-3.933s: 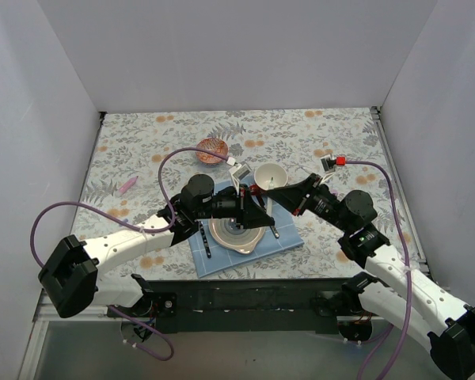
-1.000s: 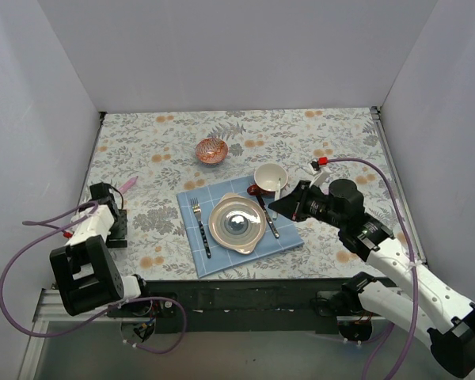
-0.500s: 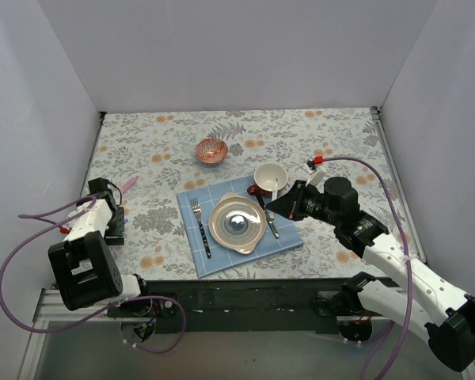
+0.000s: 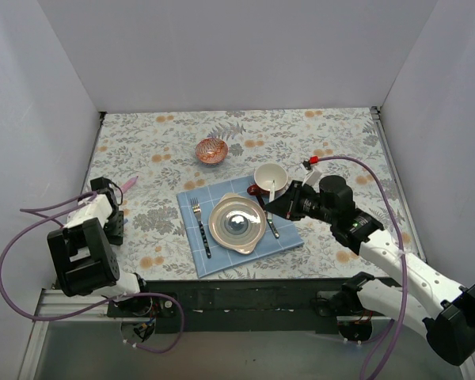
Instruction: Insert the pens into the pen caps
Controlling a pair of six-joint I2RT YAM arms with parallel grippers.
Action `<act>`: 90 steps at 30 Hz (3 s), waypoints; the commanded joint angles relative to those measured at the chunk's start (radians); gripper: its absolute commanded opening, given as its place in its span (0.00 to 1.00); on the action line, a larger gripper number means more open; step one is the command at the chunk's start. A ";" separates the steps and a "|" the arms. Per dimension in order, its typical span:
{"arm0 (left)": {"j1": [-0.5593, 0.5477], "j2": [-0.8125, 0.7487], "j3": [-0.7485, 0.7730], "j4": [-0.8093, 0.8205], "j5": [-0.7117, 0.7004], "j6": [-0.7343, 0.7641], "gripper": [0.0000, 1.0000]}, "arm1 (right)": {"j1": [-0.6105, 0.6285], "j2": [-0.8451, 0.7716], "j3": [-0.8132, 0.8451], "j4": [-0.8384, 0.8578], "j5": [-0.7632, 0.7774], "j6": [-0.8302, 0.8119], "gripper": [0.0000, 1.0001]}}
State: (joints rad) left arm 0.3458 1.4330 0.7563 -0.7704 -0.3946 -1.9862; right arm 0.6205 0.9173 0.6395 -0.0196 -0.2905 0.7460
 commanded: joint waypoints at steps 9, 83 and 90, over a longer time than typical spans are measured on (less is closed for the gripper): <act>0.007 0.043 0.003 0.019 -0.038 -0.686 0.39 | 0.016 0.025 0.049 0.093 -0.012 0.018 0.01; -0.450 0.095 0.313 0.232 0.264 1.192 0.62 | 0.016 -0.308 0.015 -0.051 0.134 -0.139 0.01; -0.421 0.058 0.357 0.093 0.088 0.546 0.71 | 0.016 -0.330 0.011 -0.059 0.139 -0.131 0.01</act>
State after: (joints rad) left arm -0.0971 1.5448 1.0954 -0.5499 -0.1818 -1.0031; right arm 0.6308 0.6071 0.6212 -0.0978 -0.1665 0.6235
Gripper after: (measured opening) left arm 0.668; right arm 0.146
